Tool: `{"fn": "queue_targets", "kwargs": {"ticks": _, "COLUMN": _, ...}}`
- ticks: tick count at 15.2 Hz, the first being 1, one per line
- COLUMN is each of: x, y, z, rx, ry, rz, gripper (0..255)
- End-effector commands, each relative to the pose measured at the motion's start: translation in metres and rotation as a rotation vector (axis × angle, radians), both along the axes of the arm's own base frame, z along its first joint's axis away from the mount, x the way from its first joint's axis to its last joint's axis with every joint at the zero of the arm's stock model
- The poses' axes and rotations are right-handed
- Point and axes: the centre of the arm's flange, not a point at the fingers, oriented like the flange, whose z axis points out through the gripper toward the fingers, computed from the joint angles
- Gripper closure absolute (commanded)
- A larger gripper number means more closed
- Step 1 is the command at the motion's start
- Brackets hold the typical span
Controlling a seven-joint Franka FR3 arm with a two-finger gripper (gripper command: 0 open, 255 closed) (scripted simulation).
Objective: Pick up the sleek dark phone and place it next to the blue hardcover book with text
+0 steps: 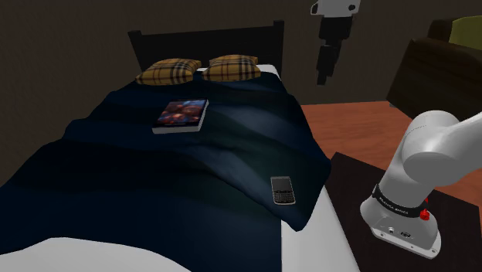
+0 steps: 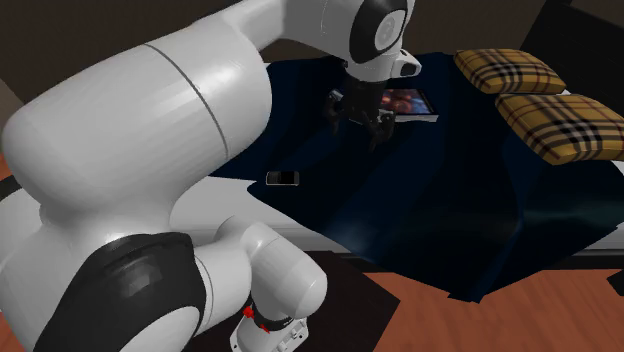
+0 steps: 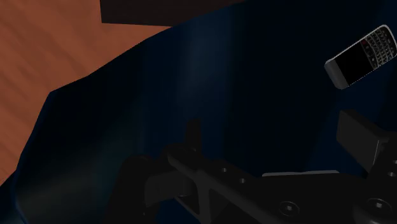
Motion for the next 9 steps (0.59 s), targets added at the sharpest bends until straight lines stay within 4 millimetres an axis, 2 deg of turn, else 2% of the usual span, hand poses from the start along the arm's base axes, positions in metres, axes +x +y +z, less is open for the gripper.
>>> {"fn": "queue_targets", "kwargs": {"ticks": 1, "x": 0.000, "y": 0.000, "z": 0.000, "rx": 0.000, "ry": 0.000, "rz": 0.000, "gripper": 0}}
{"fn": "queue_targets", "kwargs": {"ticks": 9, "x": -0.026, "y": 0.070, "z": -0.074, "rx": -0.001, "ry": 0.004, "rz": -0.278, "gripper": 0}}
